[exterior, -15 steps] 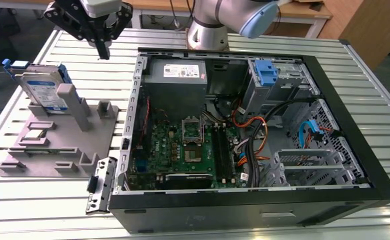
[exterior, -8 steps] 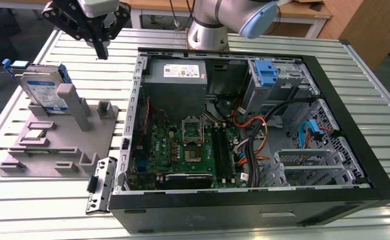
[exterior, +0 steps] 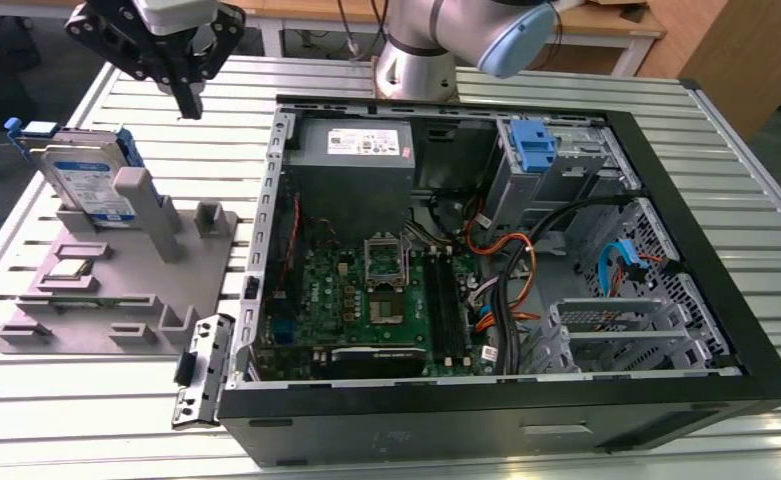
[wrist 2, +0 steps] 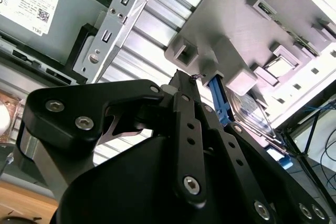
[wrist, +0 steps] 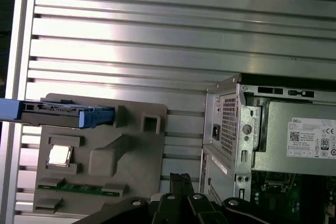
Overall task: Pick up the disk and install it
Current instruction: 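Reach for the disk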
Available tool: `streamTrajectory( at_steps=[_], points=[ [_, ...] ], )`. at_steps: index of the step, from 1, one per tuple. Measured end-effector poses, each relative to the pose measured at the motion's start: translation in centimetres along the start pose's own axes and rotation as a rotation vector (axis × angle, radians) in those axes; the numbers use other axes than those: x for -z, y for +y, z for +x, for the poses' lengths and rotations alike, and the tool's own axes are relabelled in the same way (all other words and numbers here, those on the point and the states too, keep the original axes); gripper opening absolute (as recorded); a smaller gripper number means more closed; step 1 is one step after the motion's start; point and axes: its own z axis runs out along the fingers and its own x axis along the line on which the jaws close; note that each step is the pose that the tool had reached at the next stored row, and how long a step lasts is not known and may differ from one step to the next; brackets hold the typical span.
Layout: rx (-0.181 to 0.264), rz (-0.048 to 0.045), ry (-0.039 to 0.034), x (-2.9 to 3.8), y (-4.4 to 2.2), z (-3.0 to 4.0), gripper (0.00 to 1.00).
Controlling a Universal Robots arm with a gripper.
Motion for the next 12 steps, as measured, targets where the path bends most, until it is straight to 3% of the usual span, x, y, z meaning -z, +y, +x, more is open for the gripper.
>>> streamTrajectory(
  at_steps=[12],
  points=[
    [0.008,-0.0002,0.0003,0.00,0.01,0.19,0.10]
  ],
)
